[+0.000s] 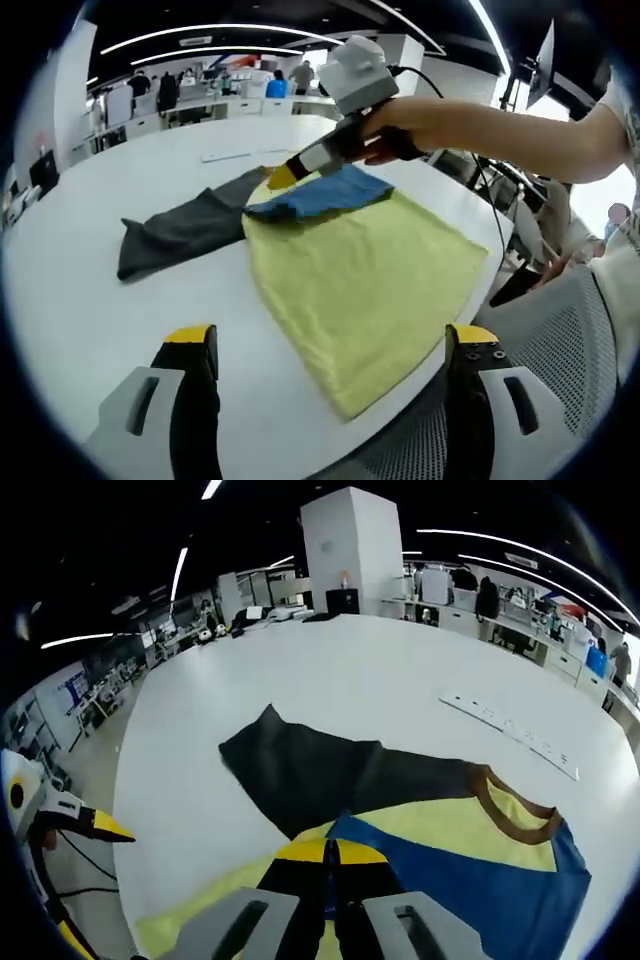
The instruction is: Fold the garment on the visible template until the final outline fits inside the template.
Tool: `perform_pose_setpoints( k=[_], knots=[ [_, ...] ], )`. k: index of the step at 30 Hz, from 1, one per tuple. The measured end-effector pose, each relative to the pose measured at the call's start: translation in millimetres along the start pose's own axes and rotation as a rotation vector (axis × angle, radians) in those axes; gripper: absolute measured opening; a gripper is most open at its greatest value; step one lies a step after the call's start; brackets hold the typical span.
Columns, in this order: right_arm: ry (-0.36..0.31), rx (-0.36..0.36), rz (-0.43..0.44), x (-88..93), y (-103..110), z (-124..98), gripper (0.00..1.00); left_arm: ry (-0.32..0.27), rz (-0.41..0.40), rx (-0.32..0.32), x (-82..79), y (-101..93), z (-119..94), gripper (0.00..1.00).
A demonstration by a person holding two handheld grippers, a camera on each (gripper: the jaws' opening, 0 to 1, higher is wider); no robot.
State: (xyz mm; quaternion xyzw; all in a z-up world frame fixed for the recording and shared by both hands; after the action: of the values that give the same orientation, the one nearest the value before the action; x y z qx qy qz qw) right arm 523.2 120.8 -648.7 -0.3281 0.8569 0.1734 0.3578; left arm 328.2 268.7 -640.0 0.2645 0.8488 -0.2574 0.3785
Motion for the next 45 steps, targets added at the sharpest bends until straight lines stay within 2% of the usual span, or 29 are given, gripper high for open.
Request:
perform_pose_setpoints(
  k=[2,7,12,16,17,20,26,34,37,45],
  knots=[
    [0.018,-0.017,0.003,3.6,3,2,0.00,0.003,0.000,-0.002,0.3,0.5,0,0.91],
    [0.015,-0.013,0.027,4.0,-2,0,0.02,-0.001,0.004,-0.003,-1.1,0.4,-1,0.92],
    [-0.005,0.003,0.008,2.4,-8,-8,0.19,-0.011,0.010,-0.009,-4.6,0.9,1,0.93],
    [-0.026,0.022,0.005,3.4,-15,-13,0.46,-0.018,0.017,-0.020,-7.9,1.5,1,0.96],
    [-0.025,0.024,0.008,4.2,-17,-15,0.50,-0.019,0.021,-0.018,-8.4,1.6,1,0.96],
    [-0.005,0.017,0.024,8.4,-20,-20,0.54,-0.018,0.025,-0.024,-9.5,2.6,1,0.98],
    [-0.031,0.043,0.066,16.4,-33,-38,0.69,-0.026,0.027,-0.038,-11.5,4.0,0,0.99],
    [-0.045,0.110,0.080,35.0,-64,-64,0.80,-0.043,0.023,-0.048,-15.3,5.8,-4,0.99],
    [-0.038,0.130,0.093,44.1,-75,-73,0.79,-0.037,0.031,-0.058,-16.0,7.6,-6,0.99],
    [-0.006,0.235,0.152,81.4,-112,-96,0.77,-0.033,0.031,-0.066,-18.1,9.0,-6,0.99]
  ],
)
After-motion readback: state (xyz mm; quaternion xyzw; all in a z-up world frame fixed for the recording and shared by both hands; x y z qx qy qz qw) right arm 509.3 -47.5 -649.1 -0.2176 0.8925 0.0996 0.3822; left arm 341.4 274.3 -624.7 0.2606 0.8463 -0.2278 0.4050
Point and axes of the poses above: the point that each gripper's makers call its tool centre point, and the gripper's own axes: z roughly forward along the fingers, y roughly to its left, x roughly out of its underside, the point moved 9 cm from there along -z, roughly backward along the fingers, and after that the axes turned 6 degrees about x, right-handed, at the moved point
